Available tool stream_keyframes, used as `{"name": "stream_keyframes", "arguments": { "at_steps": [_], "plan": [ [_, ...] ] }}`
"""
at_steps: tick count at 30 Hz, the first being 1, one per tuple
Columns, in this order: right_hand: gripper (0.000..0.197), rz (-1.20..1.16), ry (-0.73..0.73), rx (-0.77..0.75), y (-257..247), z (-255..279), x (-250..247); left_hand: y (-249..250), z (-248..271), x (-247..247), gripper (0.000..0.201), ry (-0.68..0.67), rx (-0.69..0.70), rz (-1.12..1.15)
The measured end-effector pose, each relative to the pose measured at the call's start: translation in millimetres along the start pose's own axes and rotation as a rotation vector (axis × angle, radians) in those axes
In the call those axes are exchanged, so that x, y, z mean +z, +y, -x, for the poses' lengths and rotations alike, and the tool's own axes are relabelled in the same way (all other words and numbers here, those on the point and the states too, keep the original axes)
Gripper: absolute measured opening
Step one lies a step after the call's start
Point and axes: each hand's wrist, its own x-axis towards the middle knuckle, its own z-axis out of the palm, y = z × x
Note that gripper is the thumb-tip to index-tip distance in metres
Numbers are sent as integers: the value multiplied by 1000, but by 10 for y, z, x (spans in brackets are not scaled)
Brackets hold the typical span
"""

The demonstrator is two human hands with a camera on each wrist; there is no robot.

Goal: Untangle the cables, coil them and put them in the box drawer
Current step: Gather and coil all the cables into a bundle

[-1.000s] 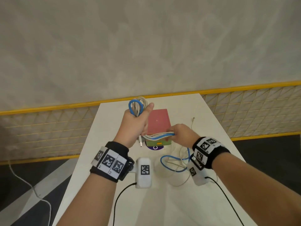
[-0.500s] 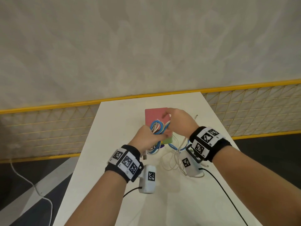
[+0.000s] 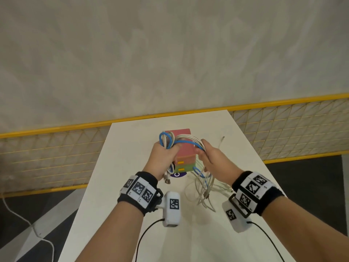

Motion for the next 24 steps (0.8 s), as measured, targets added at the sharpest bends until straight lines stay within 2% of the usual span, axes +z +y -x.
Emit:
{"name": "stream_keyframes", "arguments": {
  "at_steps": [4, 7, 8, 10, 11, 15, 17, 20, 24],
  "plan": [
    [20, 96, 13, 32, -108, -40, 91, 74, 71, 153, 21, -52, -6, 112],
    [24, -14, 60, 71, -151, -50, 92, 144, 123, 183, 7, -149, -19, 176],
    [24, -63, 88, 100, -173, -55, 66, 158, 145, 190, 10, -160, -15, 177],
    [24, -102, 104, 132, -234, -51, 10, 185, 184, 221, 27, -154, -14, 193],
    [25, -87, 86, 115, -268, -45, -4, 195, 193, 242, 37, -141, -21, 220],
    [20, 239, -67, -20, -434, -12, 83, 204, 188, 332, 65, -37, -137, 349],
    [20, 191, -60, -11, -427, -19, 92, 181, 177, 370, 56, 18, -140, 377],
    [42, 55, -103, -63, -335, 35, 77, 189, 150, 365, 31, 169, -86, 337],
    [52, -187, -41, -87, -137, 231, 142, 299, 76, 205, 31, 265, -62, 429]
  ]
}}
